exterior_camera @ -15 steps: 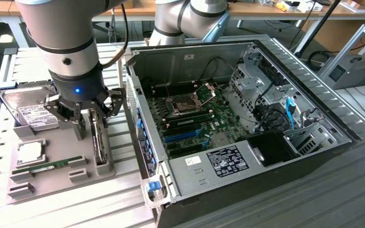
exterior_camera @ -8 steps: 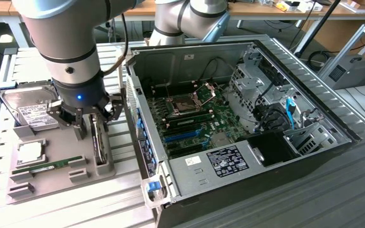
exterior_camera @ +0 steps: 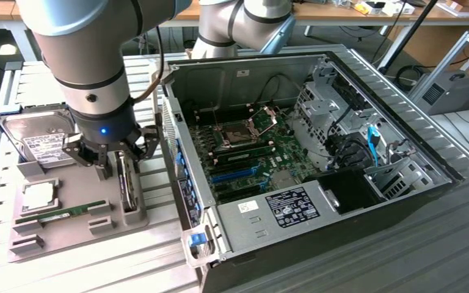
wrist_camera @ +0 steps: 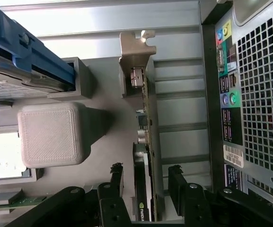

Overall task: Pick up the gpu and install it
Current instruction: 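Pick up the gpu and move the gpu toward the slot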

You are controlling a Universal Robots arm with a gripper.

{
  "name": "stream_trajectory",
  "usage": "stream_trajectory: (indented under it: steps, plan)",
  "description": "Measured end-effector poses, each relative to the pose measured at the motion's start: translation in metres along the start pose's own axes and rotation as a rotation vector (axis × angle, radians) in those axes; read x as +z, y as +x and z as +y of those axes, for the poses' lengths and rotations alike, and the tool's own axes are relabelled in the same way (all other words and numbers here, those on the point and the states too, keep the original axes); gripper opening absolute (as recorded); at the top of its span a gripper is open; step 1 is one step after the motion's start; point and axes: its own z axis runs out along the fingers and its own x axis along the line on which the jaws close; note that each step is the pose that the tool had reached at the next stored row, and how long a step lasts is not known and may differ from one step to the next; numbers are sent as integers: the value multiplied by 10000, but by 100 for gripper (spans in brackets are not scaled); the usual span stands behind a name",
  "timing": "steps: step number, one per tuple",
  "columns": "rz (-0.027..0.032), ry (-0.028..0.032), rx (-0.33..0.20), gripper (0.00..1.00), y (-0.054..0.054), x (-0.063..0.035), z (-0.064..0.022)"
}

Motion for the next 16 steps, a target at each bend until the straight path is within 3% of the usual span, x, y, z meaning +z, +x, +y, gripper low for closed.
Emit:
stream_trajectory:
  steps: [16]
  plan:
    - [0, 2, -1, 51, 7, 35, -50]
